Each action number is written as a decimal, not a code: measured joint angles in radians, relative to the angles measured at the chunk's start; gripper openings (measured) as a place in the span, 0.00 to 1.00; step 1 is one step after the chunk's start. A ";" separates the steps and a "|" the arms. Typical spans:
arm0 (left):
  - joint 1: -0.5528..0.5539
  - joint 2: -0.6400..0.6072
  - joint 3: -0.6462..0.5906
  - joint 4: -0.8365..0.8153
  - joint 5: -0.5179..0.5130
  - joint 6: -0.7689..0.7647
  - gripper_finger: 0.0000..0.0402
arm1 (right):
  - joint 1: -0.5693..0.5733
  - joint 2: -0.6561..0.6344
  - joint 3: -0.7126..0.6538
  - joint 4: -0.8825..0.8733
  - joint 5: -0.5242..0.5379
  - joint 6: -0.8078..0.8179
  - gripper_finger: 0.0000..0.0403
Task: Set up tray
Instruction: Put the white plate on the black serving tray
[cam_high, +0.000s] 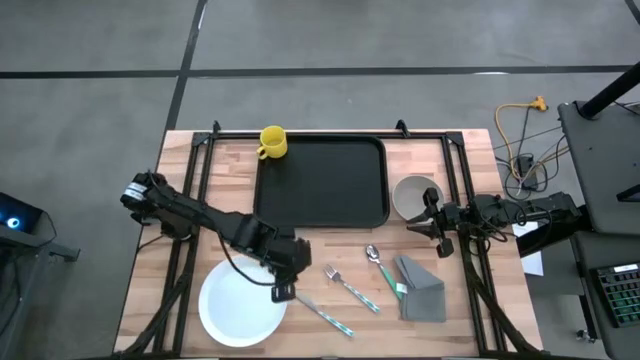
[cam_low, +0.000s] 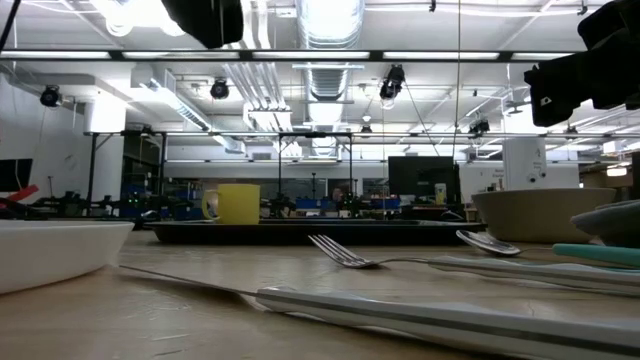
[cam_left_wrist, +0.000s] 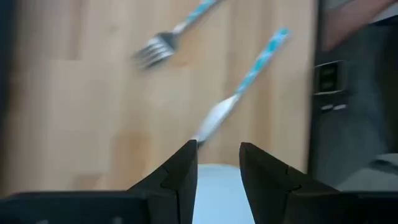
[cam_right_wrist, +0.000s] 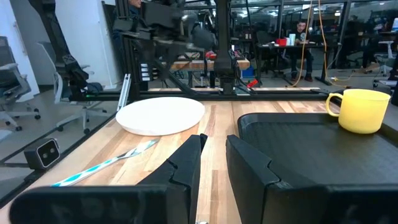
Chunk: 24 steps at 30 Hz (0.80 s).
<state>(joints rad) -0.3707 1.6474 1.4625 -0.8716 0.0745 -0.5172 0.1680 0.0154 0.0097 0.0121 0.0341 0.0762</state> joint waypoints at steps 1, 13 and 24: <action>-0.010 0.001 -0.012 0.037 0.020 -0.013 0.25 | 0.000 0.000 0.000 0.000 0.000 0.001 0.17; -0.126 0.001 -0.087 0.181 0.104 -0.339 0.25 | 0.000 0.000 0.000 0.000 0.000 0.000 0.17; -0.175 0.001 -0.109 0.354 0.103 -0.447 0.25 | 0.000 0.000 0.000 0.000 0.000 0.001 0.17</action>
<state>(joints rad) -0.5459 1.6485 1.3538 -0.5179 0.1772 -0.9641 0.1680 0.0154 0.0097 0.0120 0.0341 0.0772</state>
